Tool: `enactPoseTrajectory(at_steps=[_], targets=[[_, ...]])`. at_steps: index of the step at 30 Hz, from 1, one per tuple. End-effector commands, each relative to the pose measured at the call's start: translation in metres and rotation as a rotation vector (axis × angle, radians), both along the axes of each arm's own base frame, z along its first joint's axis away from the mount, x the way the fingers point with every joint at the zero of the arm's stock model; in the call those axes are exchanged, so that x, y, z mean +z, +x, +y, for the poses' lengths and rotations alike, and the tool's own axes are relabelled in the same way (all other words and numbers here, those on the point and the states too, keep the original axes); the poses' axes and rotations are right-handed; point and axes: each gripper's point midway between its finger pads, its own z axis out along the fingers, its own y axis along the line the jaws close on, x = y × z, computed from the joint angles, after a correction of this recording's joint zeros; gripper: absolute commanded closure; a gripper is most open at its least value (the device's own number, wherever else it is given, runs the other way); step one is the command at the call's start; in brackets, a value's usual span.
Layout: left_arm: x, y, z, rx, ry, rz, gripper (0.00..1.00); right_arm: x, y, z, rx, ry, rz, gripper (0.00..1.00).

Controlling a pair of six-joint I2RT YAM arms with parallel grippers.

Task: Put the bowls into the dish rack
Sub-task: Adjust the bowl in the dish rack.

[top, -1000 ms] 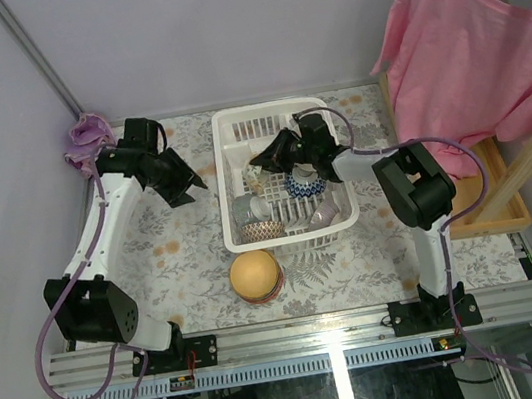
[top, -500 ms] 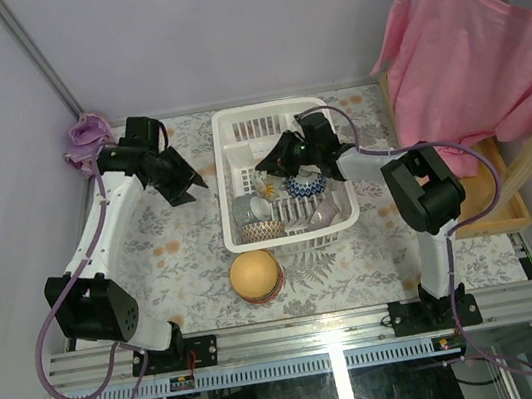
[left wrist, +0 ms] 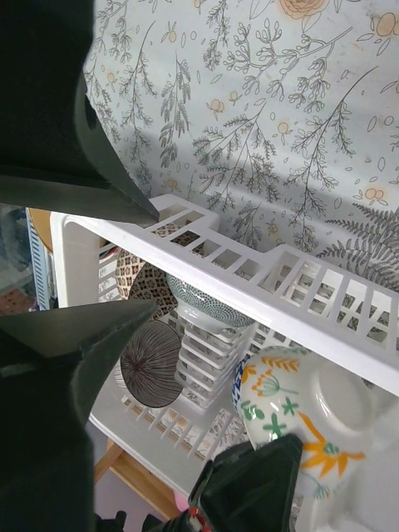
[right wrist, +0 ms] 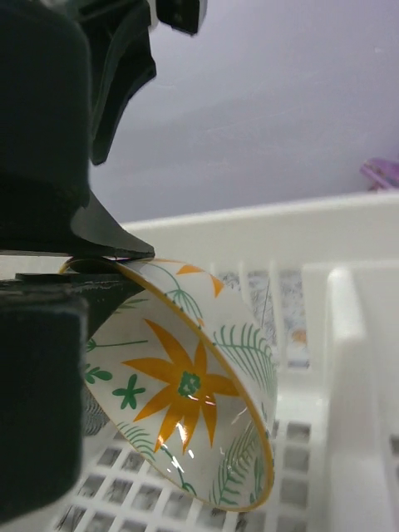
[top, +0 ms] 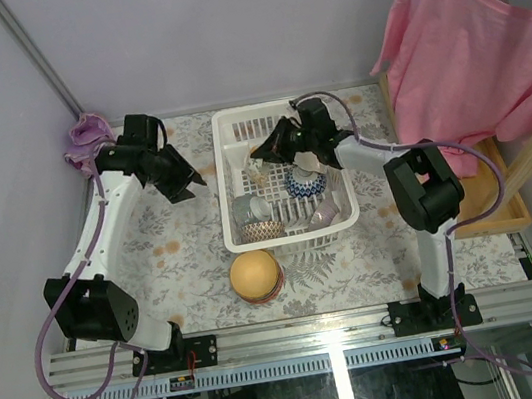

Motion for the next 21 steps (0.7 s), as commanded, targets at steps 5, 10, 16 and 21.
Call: enactPoseTrajectory(at_steps=[5, 10, 16, 21], targets=[[0.018, -0.001, -0.003, -0.019, -0.001, -0.043, 0.57, 0.114, 0.007, 0.008, 0.097, 0.062, -0.258, 1.0], [0.022, -0.001, -0.005, -0.036, -0.008, -0.057, 0.53, 0.1, -0.011, -0.021, 0.096, -0.125, -0.212, 1.0], [0.023, 0.01, -0.003, -0.054, 0.021, -0.078, 0.45, 0.093, -0.039, -0.059, 0.107, -0.252, -0.217, 1.0], [0.012, 0.022, -0.003, -0.06, 0.044, -0.054, 0.44, 0.077, -0.047, -0.09, 0.091, -0.304, -0.193, 1.0]])
